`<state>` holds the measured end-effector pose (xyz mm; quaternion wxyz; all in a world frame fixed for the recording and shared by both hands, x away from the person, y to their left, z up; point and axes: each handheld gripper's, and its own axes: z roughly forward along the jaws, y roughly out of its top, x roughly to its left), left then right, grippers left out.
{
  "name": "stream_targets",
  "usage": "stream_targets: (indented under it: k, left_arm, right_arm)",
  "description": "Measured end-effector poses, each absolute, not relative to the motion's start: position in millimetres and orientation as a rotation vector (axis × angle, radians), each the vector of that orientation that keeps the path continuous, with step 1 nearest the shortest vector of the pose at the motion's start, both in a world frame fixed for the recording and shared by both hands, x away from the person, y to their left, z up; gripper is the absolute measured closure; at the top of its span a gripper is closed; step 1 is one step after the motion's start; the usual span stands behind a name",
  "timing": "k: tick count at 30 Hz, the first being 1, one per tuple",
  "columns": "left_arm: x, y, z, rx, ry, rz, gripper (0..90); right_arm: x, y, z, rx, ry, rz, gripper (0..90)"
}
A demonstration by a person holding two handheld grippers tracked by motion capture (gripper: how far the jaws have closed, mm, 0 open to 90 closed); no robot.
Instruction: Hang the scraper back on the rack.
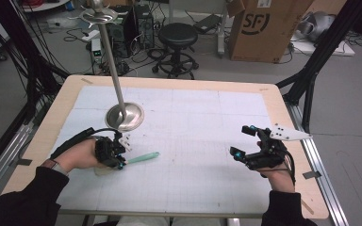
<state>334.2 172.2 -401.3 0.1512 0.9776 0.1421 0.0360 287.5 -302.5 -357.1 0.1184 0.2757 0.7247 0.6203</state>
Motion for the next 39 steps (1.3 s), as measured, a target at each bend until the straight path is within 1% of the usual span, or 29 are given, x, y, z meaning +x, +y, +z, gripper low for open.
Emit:
stream_targets:
  k: [8, 14, 18, 23, 28, 35, 39]
  left_arm:
    - [332, 203, -383, 2.534, 0.536, 0.141, 80.3]
    - [329, 231, -375, 2.32, 0.645, 0.21, 80.3]
    - [328, 245, -371, 2.195, 0.673, 0.234, 80.2]
    - [325, 256, -362, 2.064, 0.704, 0.334, 80.3]
    - [325, 271, -350, 1.921, 0.713, 0.308, 80.3]
    - [329, 289, -325, 1.814, 0.724, 0.325, 80.3]
    - [333, 295, -308, 1.793, 0.725, 0.362, 80.3]
  right_arm:
    - [288, -303, -357, 0.806, 2.117, 1.809, 0.5]
    - [289, -300, -358, 0.804, 2.129, 1.799, 0.5]
    - [291, -296, -359, 0.808, 2.136, 1.8, 0.5]
    - [294, -292, -362, 0.801, 2.156, 1.789, 0.5]
    - [295, -292, -362, 0.802, 2.149, 1.797, 0.5]
    - [295, -293, -361, 0.808, 2.139, 1.805, 0.5]
    - [295, -292, -362, 0.805, 2.143, 1.804, 0.5]
